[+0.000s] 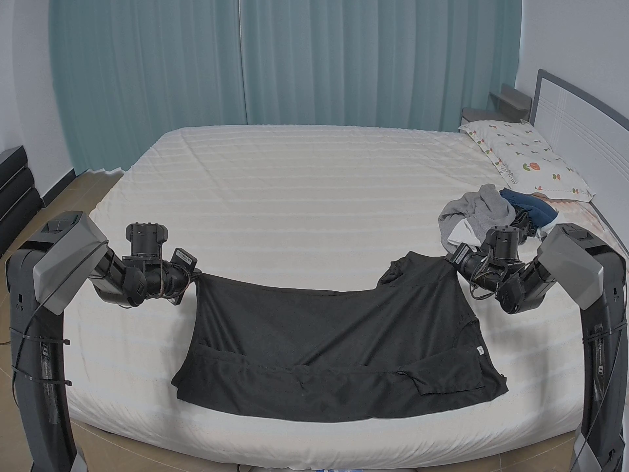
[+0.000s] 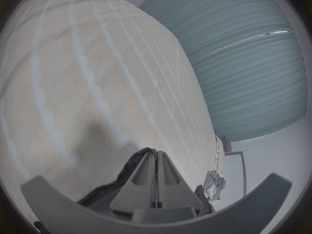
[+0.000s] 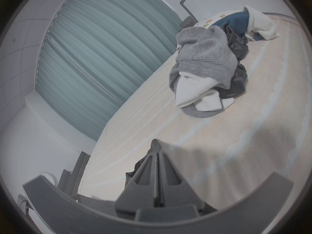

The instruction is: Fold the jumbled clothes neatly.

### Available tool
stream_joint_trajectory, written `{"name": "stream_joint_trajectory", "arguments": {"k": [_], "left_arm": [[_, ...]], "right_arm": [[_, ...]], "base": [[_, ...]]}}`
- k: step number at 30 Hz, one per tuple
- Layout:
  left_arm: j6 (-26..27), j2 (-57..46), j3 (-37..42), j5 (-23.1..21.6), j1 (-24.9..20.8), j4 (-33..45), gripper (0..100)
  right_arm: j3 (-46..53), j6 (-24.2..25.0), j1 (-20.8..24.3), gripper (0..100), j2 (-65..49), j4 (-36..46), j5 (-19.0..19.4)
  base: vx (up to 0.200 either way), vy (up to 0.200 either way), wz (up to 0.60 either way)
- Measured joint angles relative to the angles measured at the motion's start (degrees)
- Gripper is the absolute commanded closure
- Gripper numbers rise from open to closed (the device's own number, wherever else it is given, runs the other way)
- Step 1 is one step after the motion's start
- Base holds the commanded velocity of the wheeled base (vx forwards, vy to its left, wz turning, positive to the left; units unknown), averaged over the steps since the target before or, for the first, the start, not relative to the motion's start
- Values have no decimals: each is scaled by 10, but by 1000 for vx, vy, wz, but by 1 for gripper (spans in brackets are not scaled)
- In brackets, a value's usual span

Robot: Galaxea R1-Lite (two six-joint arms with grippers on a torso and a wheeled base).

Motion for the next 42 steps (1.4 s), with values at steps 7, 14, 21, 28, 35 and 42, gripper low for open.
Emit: {"name": "stream_joint_trajectory", "arguments": {"k": [7, 14, 21, 28, 35, 42], "left_arm": [[-14, -18, 6, 0, 10, -1, 100], [-15, -28, 12, 0, 19, 0, 100], [-11, -28, 14, -10, 21, 2, 100], [-11, -35, 24, -33, 21, 2, 100], [-9, -40, 26, -33, 24, -5, 100], [-12, -39, 25, -33, 29, -17, 100]], "right_arm": [[48, 20, -10, 100, -22, -57, 5], [88, 30, -16, 100, -33, -80, 12], [101, 35, -20, 100, -40, -87, 23], [132, 35, -26, 100, -56, -84, 53], [140, 35, -32, 100, -64, -100, 54], [135, 34, -26, 100, -39, -153, 51]], "base": [[0, 0, 0], [0, 0, 0], [0, 0, 0], [0, 0, 0], [0, 0, 0], [0, 0, 0]]}}
